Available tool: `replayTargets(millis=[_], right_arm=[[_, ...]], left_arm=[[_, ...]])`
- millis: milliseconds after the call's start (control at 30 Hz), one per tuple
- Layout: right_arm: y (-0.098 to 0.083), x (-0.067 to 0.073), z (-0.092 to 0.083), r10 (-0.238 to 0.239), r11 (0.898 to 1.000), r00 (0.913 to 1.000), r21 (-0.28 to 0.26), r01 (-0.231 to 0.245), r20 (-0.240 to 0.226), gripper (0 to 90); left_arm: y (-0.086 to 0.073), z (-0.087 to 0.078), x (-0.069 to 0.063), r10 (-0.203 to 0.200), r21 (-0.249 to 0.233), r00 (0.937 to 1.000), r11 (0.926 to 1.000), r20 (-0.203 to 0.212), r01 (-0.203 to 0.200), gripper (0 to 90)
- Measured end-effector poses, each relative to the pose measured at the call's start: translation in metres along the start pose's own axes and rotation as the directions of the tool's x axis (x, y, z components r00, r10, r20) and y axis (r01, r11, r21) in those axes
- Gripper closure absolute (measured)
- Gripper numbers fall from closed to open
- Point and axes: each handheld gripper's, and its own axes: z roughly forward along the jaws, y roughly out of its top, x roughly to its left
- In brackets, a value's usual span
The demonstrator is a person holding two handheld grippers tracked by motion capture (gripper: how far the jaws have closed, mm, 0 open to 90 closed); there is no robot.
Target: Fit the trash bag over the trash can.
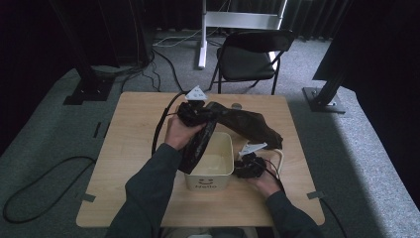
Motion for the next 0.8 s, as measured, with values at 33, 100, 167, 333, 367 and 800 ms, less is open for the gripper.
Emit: replayTargets(millis=[33, 100, 167, 333, 367, 800], right_arm=[[0.0, 0.0, 0.0, 0.001, 1.0, 1.0, 0.001, -0.001, 0.0, 57.1], [0.0, 0.0, 0.001, -0.001, 1.0, 1.0, 0.0, 0.001, -0.003, 57.1], [0.001, 0.001, 0.002, 0.001, 1.0, 1.0, -0.002, -0.001, -0.007, 57.1], [0.003, 0.004, 0.004, -0.008, 1.0, 0.9999, 0.001, 0.008, -0.012, 57.1], [0.003, 0.004, 0.005, -0.007, 1.0, 0.9999, 0.003, 0.007, -0.015, 57.1], [0.003, 0.003, 0.005, -0.012, 1.0, 0.9998, 0.005, 0.012, -0.019, 56.8]], left_arm=[[0.001, 0.0, 0.0, -0.002, 0.0, 1.0, 1.0, 0.002, 0.002, 89.7], [0.002, 0.0, 0.0, -0.001, -0.004, 1.0, 1.0, 0.005, 0.001, 89.7], [0.004, 0.001, -0.002, 0.0, -0.008, 1.0, 1.0, 0.007, 0.0, 89.7], [0.008, 0.003, -0.004, 0.003, -0.018, 0.9998, 0.9998, 0.018, -0.003, 89.7], [0.008, 0.003, -0.005, 0.004, -0.016, 0.9998, 0.9999, 0.019, -0.003, 89.7], [0.019, 0.017, -0.006, -0.017, -0.039, 0.9987, 0.9991, 0.049, 0.019, 89.7]])
